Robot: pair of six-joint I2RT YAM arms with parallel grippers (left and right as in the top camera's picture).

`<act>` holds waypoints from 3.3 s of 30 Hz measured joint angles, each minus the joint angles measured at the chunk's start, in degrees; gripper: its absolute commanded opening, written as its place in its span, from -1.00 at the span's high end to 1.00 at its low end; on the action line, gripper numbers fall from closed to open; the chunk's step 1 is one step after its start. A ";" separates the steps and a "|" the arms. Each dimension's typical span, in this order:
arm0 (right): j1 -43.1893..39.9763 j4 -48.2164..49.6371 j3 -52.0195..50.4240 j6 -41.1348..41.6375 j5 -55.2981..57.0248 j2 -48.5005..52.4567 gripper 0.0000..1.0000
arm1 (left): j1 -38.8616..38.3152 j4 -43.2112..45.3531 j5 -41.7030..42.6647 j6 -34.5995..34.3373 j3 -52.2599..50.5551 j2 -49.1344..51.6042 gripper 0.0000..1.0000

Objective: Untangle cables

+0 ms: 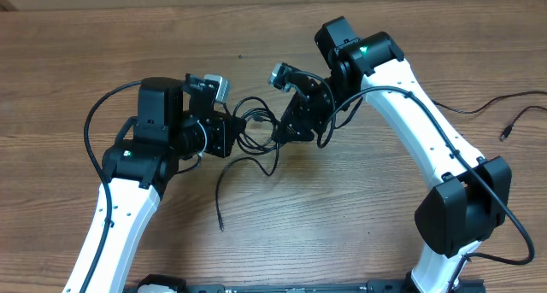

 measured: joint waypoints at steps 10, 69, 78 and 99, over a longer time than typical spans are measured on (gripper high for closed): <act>0.00 0.72 0.00 0.31 -1.55 0.00 0.42 | 0.00 -0.02 1.95 -3.32 0.00 0.00 0.92; 0.42 4.22 0.00 9.05 5.44 0.00 0.04 | -0.63 -4.37 -15.80 -24.02 0.02 0.00 0.92; 0.42 5.64 0.00 8.44 5.77 0.00 0.06 | -0.63 -1.66 -0.48 -6.80 0.02 0.00 0.91; 0.42 5.46 0.00 6.03 4.79 0.00 0.92 | -0.63 -0.81 1.66 -1.46 0.02 0.00 0.92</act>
